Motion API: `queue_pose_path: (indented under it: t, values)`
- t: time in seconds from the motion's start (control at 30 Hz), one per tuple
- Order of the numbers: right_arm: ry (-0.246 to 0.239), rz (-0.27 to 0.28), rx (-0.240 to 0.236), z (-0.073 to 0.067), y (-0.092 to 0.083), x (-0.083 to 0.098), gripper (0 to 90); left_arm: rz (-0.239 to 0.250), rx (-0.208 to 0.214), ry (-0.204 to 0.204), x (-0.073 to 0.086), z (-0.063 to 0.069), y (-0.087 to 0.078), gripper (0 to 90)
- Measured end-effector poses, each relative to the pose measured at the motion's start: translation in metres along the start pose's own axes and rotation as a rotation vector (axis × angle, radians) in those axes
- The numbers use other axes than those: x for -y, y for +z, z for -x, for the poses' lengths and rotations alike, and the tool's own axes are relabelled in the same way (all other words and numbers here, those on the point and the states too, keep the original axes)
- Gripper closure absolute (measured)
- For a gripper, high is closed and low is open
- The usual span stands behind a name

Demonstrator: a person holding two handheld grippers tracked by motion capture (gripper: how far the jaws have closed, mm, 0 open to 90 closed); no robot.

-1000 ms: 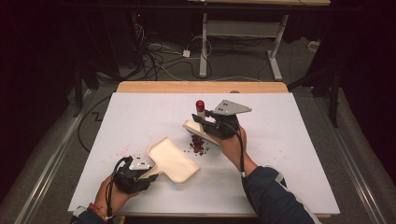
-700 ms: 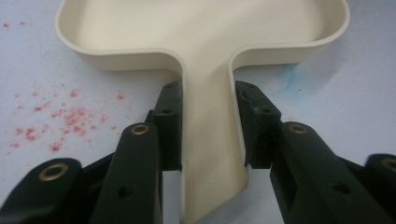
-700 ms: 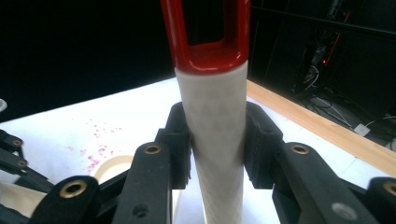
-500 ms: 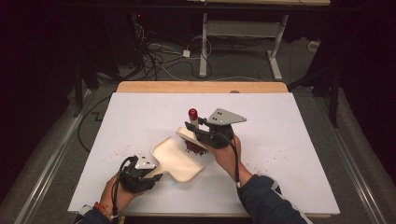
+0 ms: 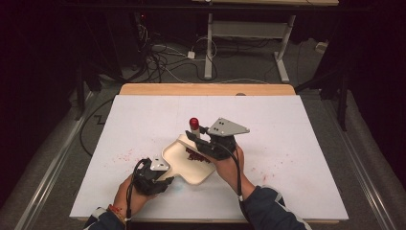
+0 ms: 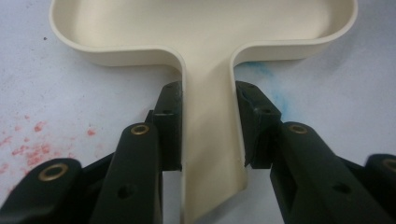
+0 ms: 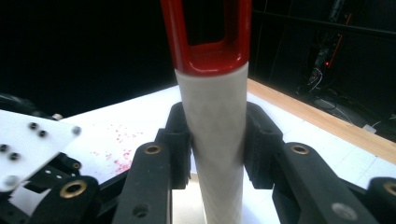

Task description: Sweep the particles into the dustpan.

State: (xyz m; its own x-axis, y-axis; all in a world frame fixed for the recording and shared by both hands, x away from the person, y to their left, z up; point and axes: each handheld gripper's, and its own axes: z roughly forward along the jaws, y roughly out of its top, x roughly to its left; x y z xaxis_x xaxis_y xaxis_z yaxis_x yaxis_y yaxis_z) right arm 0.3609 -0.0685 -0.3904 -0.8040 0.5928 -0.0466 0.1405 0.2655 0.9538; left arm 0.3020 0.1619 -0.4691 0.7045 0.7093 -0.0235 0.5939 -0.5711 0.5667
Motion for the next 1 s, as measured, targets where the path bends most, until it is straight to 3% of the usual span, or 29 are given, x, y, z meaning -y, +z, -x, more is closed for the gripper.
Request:
queue_pose_path:
  t: [0.27,0.6,0.83,1.0]
  values:
    - [-0.041,-0.002,0.003,-0.014,-0.005,-0.003,68.6,-0.018,-0.006,-0.006,-0.009,0.0,0.012,63.3]
    - [-0.048,0.001,-0.015,-0.016,-0.011,-0.006,69.6,-0.017,-0.011,-0.001,-0.012,0.001,0.016,63.3]
    - [-0.034,0.048,0.004,-0.002,-0.026,-0.011,69.6,-0.016,-0.004,0.015,-0.01,0.0,0.016,63.3]
    - [-0.057,0.086,0.049,0.01,-0.047,-0.018,69.6,-0.013,-0.004,0.016,-0.009,-0.001,0.016,63.3]
